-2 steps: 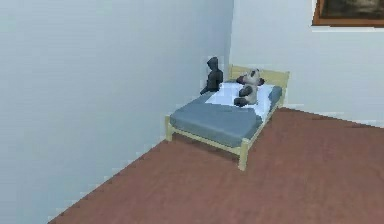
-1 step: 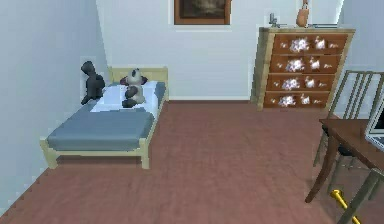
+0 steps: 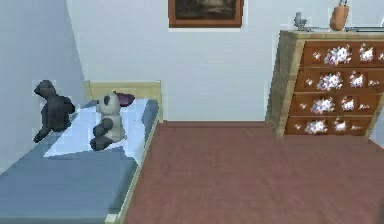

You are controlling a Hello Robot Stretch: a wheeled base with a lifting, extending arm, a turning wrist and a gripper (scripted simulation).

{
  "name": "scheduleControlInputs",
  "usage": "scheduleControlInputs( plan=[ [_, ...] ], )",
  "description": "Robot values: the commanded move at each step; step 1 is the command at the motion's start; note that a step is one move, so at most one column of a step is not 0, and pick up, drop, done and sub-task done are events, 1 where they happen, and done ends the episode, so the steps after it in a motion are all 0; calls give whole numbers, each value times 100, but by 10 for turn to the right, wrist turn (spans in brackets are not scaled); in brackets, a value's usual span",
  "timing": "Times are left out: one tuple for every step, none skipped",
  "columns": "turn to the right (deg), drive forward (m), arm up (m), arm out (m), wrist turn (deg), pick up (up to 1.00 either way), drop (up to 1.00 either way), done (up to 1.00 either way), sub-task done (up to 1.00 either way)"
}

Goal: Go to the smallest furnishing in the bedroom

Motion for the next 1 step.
scheduleControlInputs(
  plan=[
    [180,0,0,0,0,0,0,0,0]
  ],
)
